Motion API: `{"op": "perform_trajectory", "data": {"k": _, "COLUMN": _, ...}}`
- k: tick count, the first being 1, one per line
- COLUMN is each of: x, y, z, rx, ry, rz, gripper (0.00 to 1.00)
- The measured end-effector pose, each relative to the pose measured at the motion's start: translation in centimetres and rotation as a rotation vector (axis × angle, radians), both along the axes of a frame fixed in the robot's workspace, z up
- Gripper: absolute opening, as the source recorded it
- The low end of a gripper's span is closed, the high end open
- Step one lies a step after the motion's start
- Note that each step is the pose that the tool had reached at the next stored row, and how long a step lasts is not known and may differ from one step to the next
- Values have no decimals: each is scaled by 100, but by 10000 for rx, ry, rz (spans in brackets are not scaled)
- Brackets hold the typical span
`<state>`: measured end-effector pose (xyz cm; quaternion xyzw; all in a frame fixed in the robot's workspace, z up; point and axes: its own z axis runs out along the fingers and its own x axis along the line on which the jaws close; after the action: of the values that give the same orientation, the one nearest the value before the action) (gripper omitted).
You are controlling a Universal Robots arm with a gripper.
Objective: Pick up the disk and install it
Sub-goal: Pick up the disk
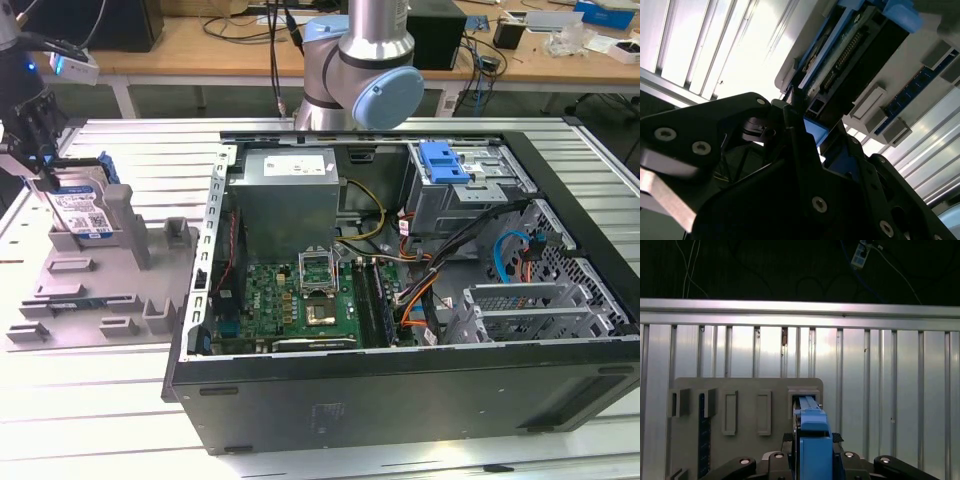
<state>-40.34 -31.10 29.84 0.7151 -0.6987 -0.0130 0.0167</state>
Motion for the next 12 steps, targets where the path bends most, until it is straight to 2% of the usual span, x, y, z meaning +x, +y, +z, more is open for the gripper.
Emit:
{"op": "perform_trajectory", "data": {"k": 6, "x": 0, "y": 0, "z": 4, "rx": -4, "ry": -3, "rz": 0, "gripper": 37}}
{"op": "perform_trajectory", "data": {"k": 12, "x": 0, "y": 0, "z": 97, "rx": -5, "ry": -5, "rz": 0, "gripper": 37}}
